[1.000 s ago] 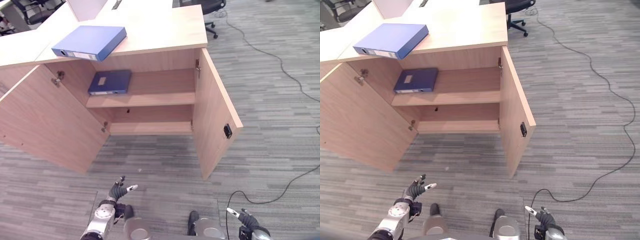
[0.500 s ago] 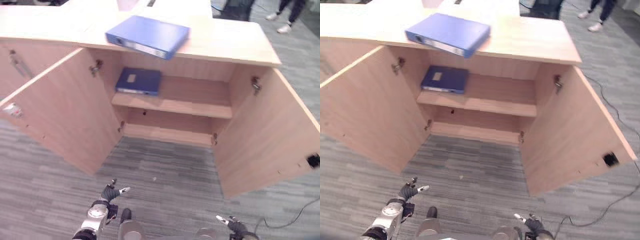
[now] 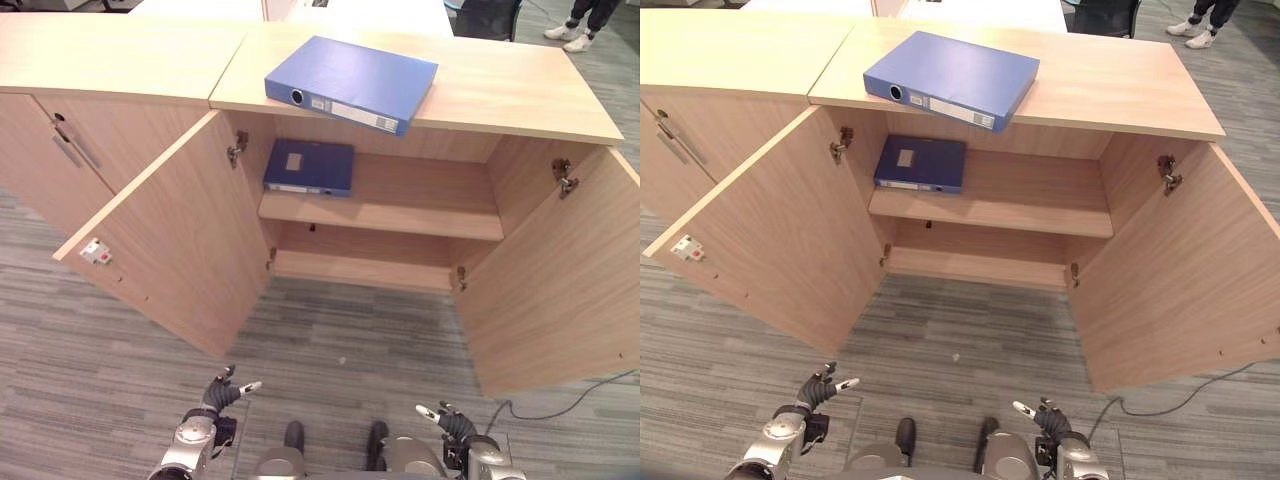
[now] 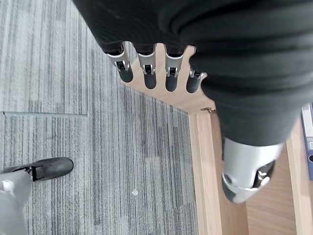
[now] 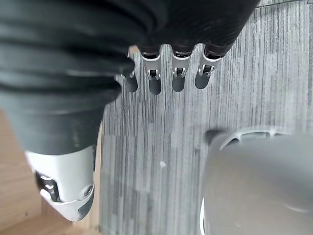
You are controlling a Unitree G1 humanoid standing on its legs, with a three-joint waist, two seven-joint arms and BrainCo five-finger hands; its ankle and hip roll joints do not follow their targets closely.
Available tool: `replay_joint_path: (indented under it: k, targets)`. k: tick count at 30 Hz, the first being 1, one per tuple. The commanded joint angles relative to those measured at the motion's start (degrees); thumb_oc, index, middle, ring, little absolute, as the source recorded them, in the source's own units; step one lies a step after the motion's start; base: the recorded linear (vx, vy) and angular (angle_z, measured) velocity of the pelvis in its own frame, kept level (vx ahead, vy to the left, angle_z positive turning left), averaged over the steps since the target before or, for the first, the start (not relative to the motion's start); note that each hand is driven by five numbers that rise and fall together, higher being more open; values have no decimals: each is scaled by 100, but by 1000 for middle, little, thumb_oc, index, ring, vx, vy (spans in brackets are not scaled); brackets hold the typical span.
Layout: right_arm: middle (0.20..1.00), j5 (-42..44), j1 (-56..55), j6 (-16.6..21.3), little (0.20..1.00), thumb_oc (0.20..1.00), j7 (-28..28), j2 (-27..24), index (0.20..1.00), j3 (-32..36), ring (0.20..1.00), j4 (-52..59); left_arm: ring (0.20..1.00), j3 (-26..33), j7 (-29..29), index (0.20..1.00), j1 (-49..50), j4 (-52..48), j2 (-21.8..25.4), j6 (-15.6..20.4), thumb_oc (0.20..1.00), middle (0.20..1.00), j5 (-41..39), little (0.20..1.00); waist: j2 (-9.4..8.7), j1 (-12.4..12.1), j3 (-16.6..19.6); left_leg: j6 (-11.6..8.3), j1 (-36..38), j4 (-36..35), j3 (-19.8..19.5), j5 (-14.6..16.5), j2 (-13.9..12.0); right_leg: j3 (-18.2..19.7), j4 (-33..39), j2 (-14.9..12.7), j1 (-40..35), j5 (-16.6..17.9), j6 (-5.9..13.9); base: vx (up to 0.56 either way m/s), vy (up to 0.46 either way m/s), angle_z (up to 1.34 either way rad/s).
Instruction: Put the empty folder in the office cabinet
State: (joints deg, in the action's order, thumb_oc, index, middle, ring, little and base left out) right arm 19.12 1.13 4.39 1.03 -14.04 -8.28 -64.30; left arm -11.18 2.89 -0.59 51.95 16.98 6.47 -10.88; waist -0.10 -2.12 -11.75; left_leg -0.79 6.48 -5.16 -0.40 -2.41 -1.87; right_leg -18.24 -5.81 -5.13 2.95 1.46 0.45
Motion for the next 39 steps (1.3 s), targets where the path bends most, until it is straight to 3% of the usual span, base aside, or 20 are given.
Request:
replay_joint_path:
  k: [1, 8, 13, 15, 16, 17, 19, 20, 21, 22, 24, 34, 35, 39]
  targets:
    - [1000, 31, 97, 79, 1000, 1000, -51, -323, 1000, 112, 1000, -77, 1000, 96, -20, 1000, -224, -258, 48, 199, 1000, 1000, -84, 1000, 48, -65, -4, -305, -152, 197, 411, 351, -164, 603, 65, -261, -338, -356, 715, 114, -78, -6]
    - [1000, -61, -39, 40, 1000, 1000, -14, -435, 1000, 156, 1000, -177, 1000, 26, -35, 1000, -182, -213, -15, 197, 1000, 1000, 7, 1000, 154, 99, 71, -438, -1, 166, 470, 331, -296, 726, 506, -213, -625, -298, 676, 55, -98, -12]
    - [1000, -80, -76, 41, 1000, 1000, 16, -532, 1000, 171, 1000, -199, 1000, 42, -17, 1000, -188, -157, -66, 189, 1000, 1000, -32, 1000, 242, 205, 9, -598, -45, 514, 497, 361, -469, 748, 535, -151, -743, -390, 593, 3, -134, -10]
    - [1000, -51, -58, 47, 1000, 1000, -3, -609, 1000, 243, 1000, -204, 1000, 12, -22, 1000, -245, -184, -108, 188, 1000, 1000, -76, 1000, 257, 258, -92, -771, -307, 1025, 535, 223, -565, 657, 535, -190, -813, -446, 537, -63, -161, 0]
    - [1000, -37, -26, 48, 1000, 1000, 1, -688, 1000, 252, 1000, -184, 1000, 27, -27, 1000, -245, -198, -147, 186, 1000, 1000, -117, 1000, 184, 285, -210, -949, -632, 1923, 621, -104, -650, 640, 545, -228, -926, -488, 445, -4, -228, 9]
    - [1000, -50, -20, 22, 1000, 1000, -2, -723, 1000, 230, 1000, -179, 1000, 26, -7, 1000, -258, -146, -180, 181, 1000, 1000, -135, 1000, 160, 281, -236, -908, -796, 2119, 740, -212, -744, 625, 614, -240, -1048, -520, 424, 102, -184, 10]
    - [1000, -50, -24, -1, 1000, 1000, -3, -754, 1000, 229, 1000, -198, 1000, 30, -3, 1000, -241, -121, -212, 168, 1000, 1000, -148, 1000, 154, 207, -222, -807, -978, 1892, 800, -106, -637, 645, 695, -242, -1152, -563, 450, 194, -42, -47]
    - [1000, -41, -21, -9, 1000, 1000, -28, -795, 1000, 254, 1000, -243, 1000, 26, 8, 1000, -202, 35, -250, 154, 1000, 1000, -106, 1000, 218, 74, -155, -708, -1116, 1094, 652, -159, -373, 713, 793, -171, -1311, -636, 513, 190, 21, -74]
    - [1000, -41, -21, -9, 1000, 1000, -28, -794, 1000, 254, 1000, -243, 1000, 26, 8, 1000, -202, 35, -250, 154, 1000, 1000, -106, 1000, 217, 74, -158, -708, -1111, 1090, 652, -160, -371, 713, 793, -172, -1314, -637, 513, 327, 24, -57]
    - [1000, -16, -1, 7, 1000, 1000, -59, -787, 1000, 253, 1000, -284, 1000, 25, 34, 1000, -192, 160, -267, 151, 1000, 1000, -100, 1000, 278, -35, -149, -714, -1373, 678, 421, -460, -295, 838, 827, -60, -1443, -719, 513, 206, -4, -11]
    - [1000, -15, 15, 25, 1000, 1000, -94, -763, 1000, 238, 1000, -313, 1000, 25, 59, 1000, -204, 301, -285, 153, 1000, 1000, -120, 1000, 261, -117, -185, -725, -1601, 421, 287, -566, -211, 948, 819, -20, -1607, -833, 486, 210, -14, -22]
    - [1000, -354, 41, -13, 1000, 1000, -14, -540, 1000, -156, 1000, -376, 1000, 163, 68, 1000, -116, 899, -239, 83, 1000, 1000, 21, 1000, 129, -493, -123, -844, -2198, 153, 235, -971, -377, 1619, 848, 106, -2336, -1392, 472, 323, 61, -29]
    - [1000, -421, 44, -33, 1000, 1000, 25, -477, 1000, -216, 1000, -398, 1000, 245, 56, 1000, -65, 1035, -202, 58, 1000, 1000, 57, 1000, 72, -602, -45, -788, -2158, 172, 245, -993, -394, 1739, 839, 75, -2399, -1449, 501, 362, 143, -49]
    - [1000, -487, 5, -44, 1000, 1000, 37, -340, 1000, -205, 1000, -457, 1000, 322, 67, 1000, -39, 1177, -159, 59, 1000, 1000, 106, 1000, -37, -661, 62, -703, -2223, 356, 388, -1205, -405, 1773, 716, -52, -2431, -1546, 610, 312, 172, -29]
